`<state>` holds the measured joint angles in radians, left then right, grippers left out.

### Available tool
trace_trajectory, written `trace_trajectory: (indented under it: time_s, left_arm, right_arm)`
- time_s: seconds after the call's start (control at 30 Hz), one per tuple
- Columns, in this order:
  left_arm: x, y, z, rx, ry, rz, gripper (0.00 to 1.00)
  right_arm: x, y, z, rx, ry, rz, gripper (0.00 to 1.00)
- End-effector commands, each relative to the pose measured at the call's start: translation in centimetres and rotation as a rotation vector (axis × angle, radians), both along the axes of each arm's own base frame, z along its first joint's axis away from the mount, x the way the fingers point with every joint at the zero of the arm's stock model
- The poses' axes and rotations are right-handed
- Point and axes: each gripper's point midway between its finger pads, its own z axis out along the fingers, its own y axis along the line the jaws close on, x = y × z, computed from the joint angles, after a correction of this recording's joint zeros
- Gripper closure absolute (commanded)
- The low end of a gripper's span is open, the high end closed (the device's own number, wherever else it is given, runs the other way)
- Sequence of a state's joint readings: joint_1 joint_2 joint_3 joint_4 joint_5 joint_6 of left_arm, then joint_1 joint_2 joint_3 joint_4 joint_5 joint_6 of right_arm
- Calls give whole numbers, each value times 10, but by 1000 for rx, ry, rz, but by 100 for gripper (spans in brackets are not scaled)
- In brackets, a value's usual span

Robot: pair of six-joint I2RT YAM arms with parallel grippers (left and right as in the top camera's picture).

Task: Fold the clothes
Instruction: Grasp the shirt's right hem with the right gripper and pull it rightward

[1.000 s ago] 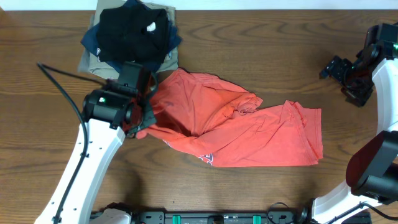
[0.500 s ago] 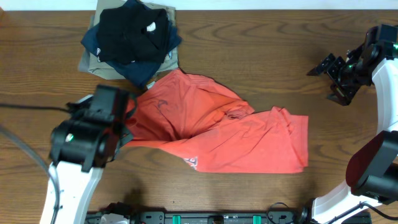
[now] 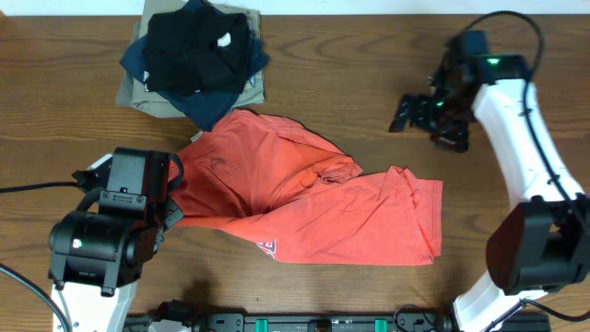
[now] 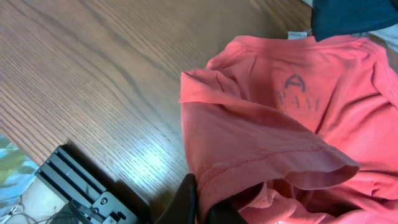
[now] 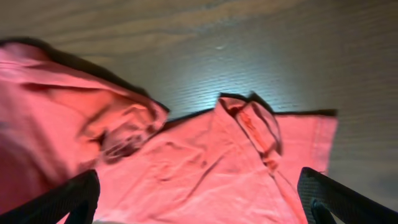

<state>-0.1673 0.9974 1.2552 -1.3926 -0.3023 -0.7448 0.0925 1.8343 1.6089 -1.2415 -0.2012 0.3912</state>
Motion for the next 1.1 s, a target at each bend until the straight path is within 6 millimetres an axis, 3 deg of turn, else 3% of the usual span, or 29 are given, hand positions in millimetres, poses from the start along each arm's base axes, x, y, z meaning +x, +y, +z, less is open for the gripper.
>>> trace_trajectory:
  time_s: [0.0, 0.07, 0.17, 0.33, 0.43, 0.57, 0.87, 1.07]
  left_arm:
    - [-1, 6, 3, 25, -5, 27, 94]
    - [-1, 6, 3, 25, -5, 28, 94]
    - [-1, 6, 3, 25, -5, 27, 94]
    - [-1, 6, 3, 25, -5, 27, 94]
    - [-1, 6, 3, 25, -5, 28, 93]
    - [-1, 6, 3, 25, -5, 28, 93]
    - [-1, 6, 3, 25, -6, 28, 93]
    - [-1, 6, 3, 25, -5, 28, 93]
  right_arm:
    - [1, -6, -6, -139, -14, -19, 1]
    - [0, 3, -11, -149, -19, 11, 1]
    - [-3, 13, -25, -149, -19, 40, 20]
    - [-15, 19, -56, -153, 3, 55, 40]
    - [-17, 17, -68, -151, 5, 30, 37]
    - [-13, 15, -82, -144, -24, 21, 25]
    - [-25, 14, -108, -143, -15, 21, 26]
    - [-21, 12, -112, -153, -39, 21, 31]
